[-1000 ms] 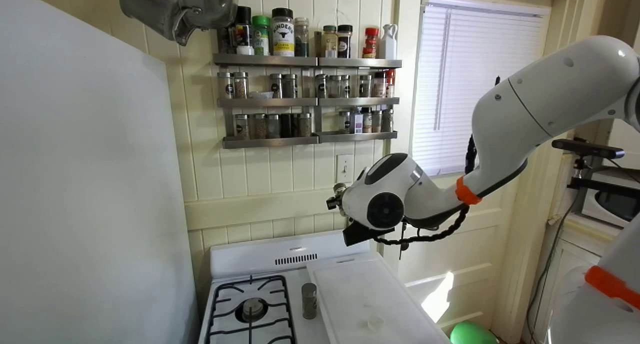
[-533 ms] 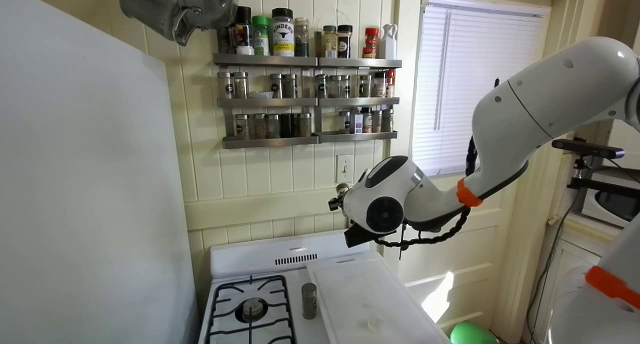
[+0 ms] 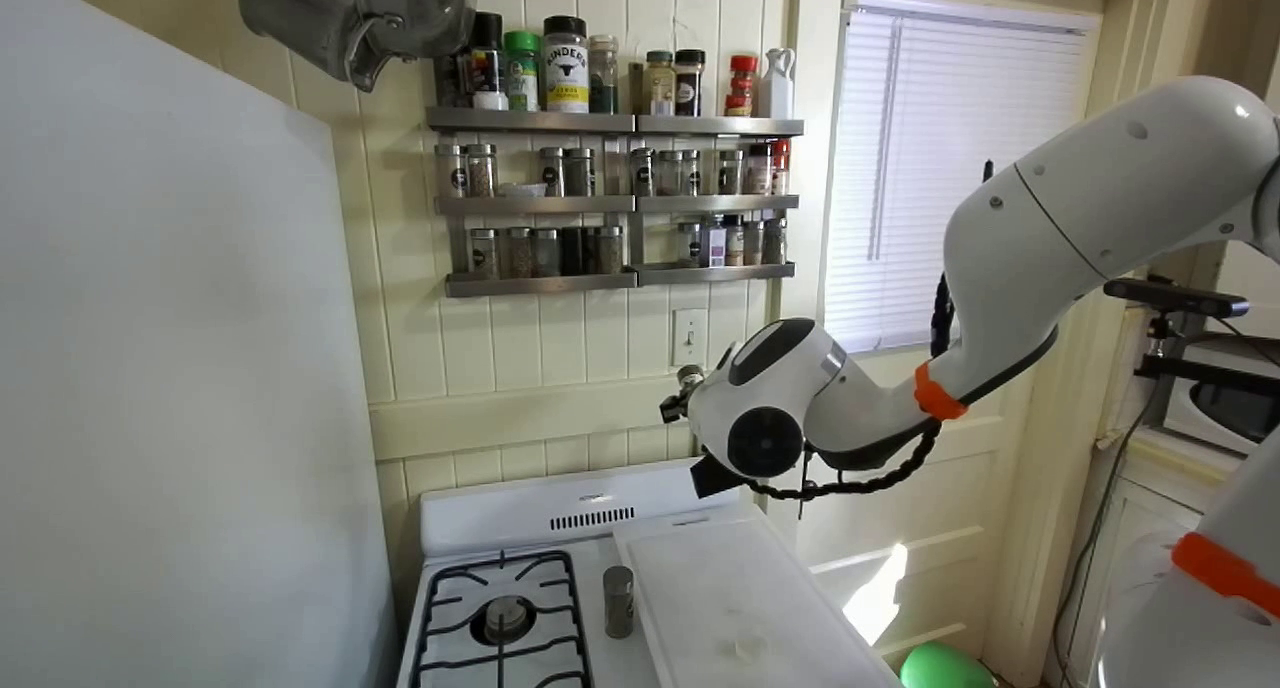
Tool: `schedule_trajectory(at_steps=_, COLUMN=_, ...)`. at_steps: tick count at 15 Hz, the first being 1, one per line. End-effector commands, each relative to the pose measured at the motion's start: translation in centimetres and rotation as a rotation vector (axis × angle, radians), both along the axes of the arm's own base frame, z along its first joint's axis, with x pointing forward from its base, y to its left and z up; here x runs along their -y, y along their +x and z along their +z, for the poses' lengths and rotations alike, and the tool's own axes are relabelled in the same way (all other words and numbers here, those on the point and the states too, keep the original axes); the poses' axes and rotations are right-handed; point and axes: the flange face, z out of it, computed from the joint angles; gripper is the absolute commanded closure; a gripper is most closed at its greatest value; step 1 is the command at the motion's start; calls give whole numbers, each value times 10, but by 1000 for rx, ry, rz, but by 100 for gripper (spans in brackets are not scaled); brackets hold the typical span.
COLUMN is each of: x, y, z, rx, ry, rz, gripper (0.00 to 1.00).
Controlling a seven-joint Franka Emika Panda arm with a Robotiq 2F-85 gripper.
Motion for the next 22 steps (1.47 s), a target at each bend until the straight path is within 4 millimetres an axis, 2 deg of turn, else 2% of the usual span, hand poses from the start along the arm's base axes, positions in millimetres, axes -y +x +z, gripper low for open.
schedule_trajectory(at_steps=1, x=-3, y=-9, z=-1, rx=20, ry=-23, rz=-6, gripper=87)
schedule_trajectory(at_steps=22, x=-1, y=-9, z=4, rx=50, ry=-62, rz=-32, gripper=87)
